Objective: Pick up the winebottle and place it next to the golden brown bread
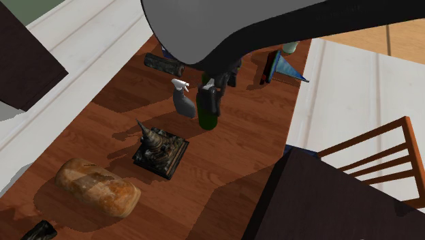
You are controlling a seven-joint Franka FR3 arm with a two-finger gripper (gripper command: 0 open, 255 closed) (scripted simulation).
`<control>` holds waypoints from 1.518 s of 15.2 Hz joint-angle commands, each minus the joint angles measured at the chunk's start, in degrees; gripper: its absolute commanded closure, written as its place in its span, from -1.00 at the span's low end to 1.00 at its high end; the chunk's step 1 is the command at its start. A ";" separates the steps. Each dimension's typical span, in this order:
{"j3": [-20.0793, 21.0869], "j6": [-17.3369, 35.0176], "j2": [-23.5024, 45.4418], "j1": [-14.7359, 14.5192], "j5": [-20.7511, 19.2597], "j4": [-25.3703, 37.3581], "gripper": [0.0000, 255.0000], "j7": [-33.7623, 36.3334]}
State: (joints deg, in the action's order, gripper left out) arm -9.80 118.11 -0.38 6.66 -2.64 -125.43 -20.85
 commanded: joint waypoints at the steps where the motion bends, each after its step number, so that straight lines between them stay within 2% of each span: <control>1: -0.63 1.48 4.06 0.62 0.69 3.00 -1.00 -1.63; 8: -1.55 4.04 18.72 3.60 4.04 16.29 -1.00 -6.95; 14: -1.18 3.26 31.87 6.99 6.79 31.21 -1.00 -10.47; 23: -0.80 7.80 34.75 7.34 7.35 29.55 -1.00 -10.82</control>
State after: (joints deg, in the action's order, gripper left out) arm -10.63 125.49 34.04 13.94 4.64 -95.83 -31.61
